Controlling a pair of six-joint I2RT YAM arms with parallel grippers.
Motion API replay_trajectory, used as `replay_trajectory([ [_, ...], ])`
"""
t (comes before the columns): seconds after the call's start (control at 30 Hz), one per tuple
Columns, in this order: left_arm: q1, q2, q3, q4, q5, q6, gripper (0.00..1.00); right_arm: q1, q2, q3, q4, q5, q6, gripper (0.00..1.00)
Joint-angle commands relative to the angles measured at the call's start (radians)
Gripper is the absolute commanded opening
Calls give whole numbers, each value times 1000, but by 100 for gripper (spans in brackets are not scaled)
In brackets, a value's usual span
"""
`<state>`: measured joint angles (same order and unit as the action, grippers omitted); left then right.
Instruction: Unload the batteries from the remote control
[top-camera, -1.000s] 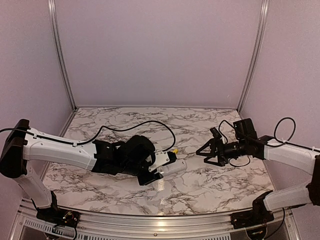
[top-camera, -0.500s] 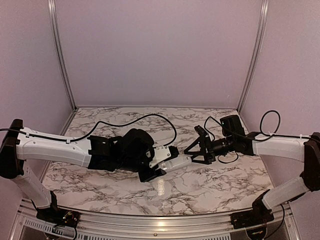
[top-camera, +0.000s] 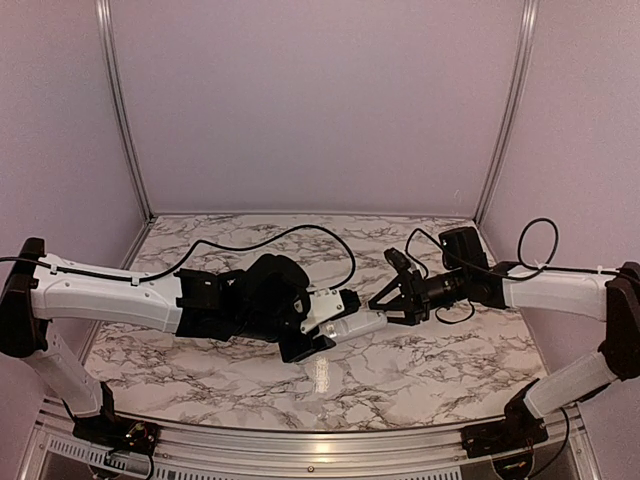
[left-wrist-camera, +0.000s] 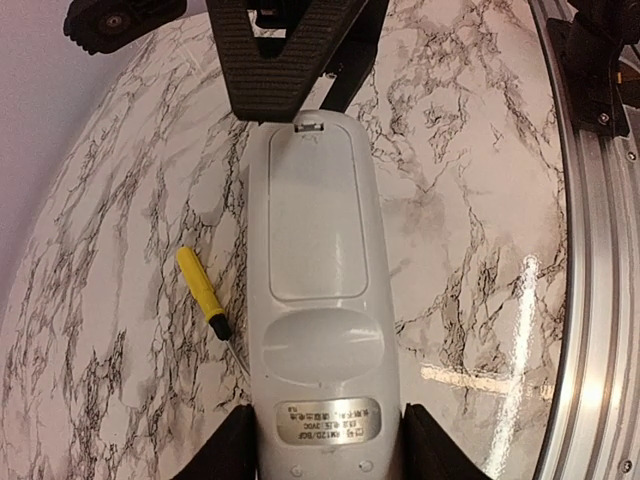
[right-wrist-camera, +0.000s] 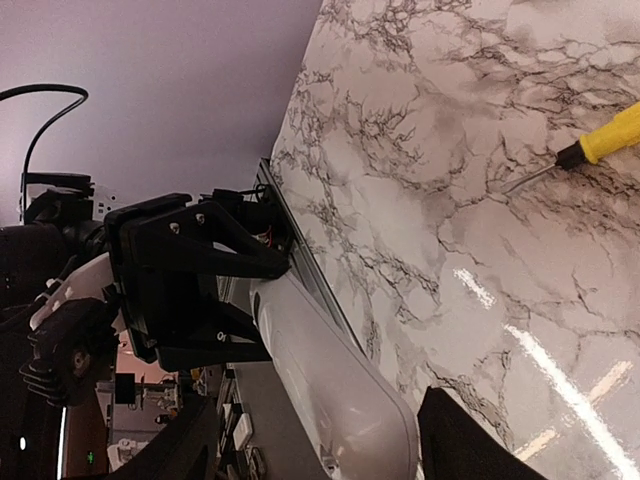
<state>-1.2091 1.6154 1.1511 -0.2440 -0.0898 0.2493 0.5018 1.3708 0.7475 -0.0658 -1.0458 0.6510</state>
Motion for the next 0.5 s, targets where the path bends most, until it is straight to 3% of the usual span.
replay_trajectory([
  [0.0,-6,-14,32,17,17,2,45,23,9,50,4,-34,-20,65],
  [0.17,-6,-14,30,22,18,-1,45,95,50,90,3,-42,-33,57],
  [0.47,-6,-27,9,26,4,-16,44,102,67,117,-4,-34,-37,38],
])
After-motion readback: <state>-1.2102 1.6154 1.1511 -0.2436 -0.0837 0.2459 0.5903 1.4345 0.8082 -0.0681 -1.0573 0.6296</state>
